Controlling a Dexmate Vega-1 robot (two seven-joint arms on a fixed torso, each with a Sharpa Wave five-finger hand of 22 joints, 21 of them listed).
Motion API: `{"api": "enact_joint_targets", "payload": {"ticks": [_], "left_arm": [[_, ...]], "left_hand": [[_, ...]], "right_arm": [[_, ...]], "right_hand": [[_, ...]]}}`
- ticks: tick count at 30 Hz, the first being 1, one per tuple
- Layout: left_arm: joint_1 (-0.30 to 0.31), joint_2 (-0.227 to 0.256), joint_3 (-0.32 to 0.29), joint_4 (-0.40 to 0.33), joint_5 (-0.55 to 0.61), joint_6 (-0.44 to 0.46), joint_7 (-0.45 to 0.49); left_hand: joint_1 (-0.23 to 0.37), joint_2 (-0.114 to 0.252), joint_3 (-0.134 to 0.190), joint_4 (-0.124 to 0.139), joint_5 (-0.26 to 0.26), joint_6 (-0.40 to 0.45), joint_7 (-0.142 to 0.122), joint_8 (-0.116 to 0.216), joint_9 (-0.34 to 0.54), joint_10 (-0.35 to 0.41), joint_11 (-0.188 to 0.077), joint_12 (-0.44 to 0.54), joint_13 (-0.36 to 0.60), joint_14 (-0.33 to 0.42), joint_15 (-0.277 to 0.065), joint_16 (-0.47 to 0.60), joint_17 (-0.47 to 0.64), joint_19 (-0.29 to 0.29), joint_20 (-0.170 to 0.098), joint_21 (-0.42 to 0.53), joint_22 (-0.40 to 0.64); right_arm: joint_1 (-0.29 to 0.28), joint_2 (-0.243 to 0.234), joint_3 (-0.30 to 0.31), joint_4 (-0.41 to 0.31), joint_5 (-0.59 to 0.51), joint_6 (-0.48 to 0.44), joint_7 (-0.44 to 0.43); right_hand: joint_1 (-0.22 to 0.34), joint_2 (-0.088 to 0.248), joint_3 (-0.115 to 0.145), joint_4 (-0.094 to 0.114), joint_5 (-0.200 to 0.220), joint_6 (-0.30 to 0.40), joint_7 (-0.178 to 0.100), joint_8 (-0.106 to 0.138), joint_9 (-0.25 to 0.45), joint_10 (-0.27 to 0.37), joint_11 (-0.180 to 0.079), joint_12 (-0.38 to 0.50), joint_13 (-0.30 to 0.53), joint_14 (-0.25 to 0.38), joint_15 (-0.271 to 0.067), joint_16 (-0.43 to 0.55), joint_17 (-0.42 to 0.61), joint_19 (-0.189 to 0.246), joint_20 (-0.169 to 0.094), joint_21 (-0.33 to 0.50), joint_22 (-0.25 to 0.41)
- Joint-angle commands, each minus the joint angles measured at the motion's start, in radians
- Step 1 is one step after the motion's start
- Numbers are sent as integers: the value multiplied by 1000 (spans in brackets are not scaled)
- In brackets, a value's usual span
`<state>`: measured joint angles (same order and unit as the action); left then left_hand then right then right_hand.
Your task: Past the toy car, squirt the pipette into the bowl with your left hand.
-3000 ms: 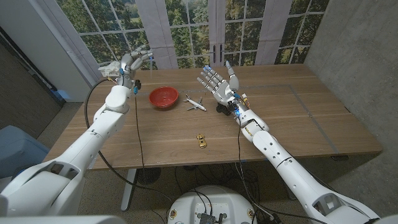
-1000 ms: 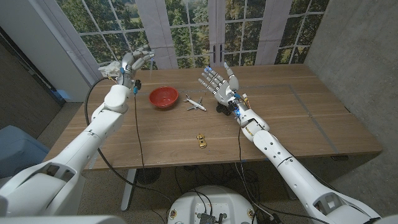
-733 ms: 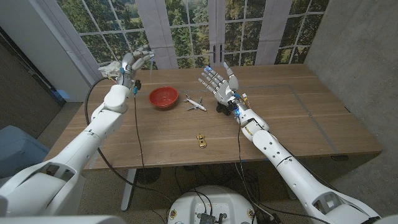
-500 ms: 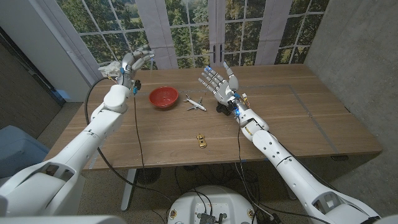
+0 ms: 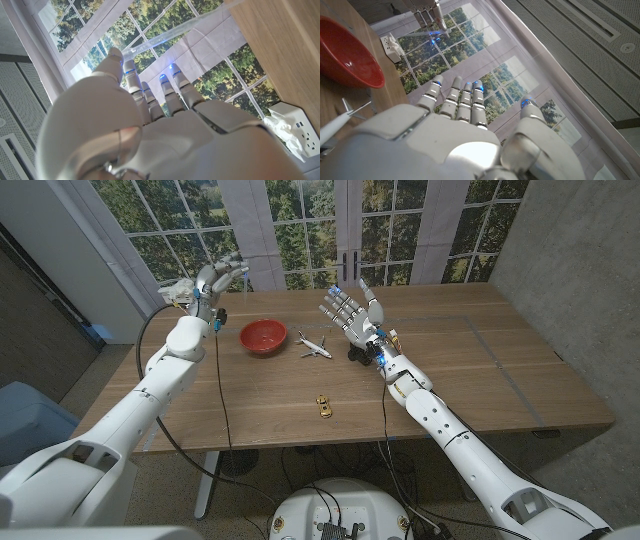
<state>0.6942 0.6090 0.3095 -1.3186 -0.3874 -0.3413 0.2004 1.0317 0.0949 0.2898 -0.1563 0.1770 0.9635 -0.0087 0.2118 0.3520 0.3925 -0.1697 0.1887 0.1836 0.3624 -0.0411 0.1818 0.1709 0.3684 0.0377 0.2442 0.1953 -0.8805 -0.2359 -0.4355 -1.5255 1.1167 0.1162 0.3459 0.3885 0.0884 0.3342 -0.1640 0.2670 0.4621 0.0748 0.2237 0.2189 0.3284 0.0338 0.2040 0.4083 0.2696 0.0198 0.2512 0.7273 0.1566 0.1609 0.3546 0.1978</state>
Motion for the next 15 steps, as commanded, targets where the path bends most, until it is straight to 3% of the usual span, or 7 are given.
{"api": "enact_joint_targets", "payload": {"ticks": [1, 15], "left_arm": [[3, -1, -5, -10, -19, 11, -12], [13, 9, -10, -55, -49, 65, -21]], "left_hand": [[-1, 8, -4, 1, -2, 28, -2, 9, -3, 1, -4, 5, 2, -3, -67, 3, 3, 0, 6, -1, 2], [0, 13, -4, -1, -2, 40, -3, 7, -9, 7, -3, 9, 2, 0, -66, 4, 3, 4, 14, 1, 3]], "right_arm": [[-4, -5, 0, -8, -5, 5, -4], [-11, -54, 0, -51, -70, 8, -88]], "right_hand": [[4, -9, 0, 6, 5, -4, -4, -4, -1, -4, 3, 8, 0, 2, -4, 0, -1, -2, 5, -3, 1], [-1, -12, -2, 8, 6, -4, -3, -4, -1, -5, 2, 8, -1, -2, -3, -1, -2, -1, 6, -4, 1]]}}
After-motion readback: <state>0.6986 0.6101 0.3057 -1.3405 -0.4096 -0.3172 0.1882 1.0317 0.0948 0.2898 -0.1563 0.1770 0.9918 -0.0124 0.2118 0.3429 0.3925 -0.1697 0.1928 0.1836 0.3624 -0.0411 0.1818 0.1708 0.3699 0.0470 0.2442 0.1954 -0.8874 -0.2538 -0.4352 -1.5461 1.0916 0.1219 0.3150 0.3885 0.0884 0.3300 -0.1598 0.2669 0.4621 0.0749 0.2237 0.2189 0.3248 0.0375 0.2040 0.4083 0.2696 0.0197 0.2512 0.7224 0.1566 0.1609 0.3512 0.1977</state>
